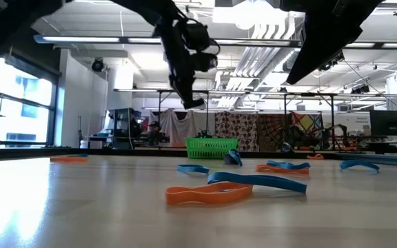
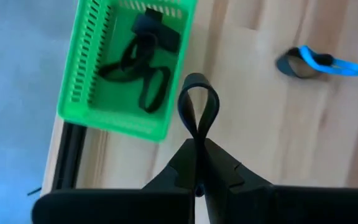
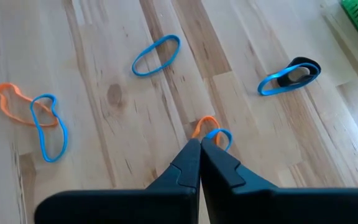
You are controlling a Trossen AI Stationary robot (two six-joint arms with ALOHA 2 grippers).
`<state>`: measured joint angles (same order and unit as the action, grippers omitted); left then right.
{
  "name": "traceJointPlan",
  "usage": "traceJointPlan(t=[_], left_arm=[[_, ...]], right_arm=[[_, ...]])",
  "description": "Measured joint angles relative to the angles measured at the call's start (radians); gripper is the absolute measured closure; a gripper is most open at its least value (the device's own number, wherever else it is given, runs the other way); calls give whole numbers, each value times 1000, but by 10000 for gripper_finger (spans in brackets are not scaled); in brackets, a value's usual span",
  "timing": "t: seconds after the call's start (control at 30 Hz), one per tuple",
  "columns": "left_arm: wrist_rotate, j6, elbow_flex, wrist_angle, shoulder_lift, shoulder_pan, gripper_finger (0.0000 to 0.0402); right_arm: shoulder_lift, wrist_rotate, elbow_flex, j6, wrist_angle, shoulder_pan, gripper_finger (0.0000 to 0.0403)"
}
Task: Sort rubber bands into baskets
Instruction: Put the black rubber band into the green bin
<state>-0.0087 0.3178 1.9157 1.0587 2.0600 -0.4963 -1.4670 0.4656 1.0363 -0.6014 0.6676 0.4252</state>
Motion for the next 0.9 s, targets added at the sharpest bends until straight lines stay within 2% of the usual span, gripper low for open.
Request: traceJointPlan(t=[0.17,0.47,0.9], left_arm=[[9,41,91,-4,107,-31,401],[56,77,116,-15,226,-91,401],[52,88,116,-70,264,-100,401]], right_arm=[[0,0,0,0,-2,0,403],[0,1,0,-9,-10,0,403],[0,5,0,-1,-17,0,403]])
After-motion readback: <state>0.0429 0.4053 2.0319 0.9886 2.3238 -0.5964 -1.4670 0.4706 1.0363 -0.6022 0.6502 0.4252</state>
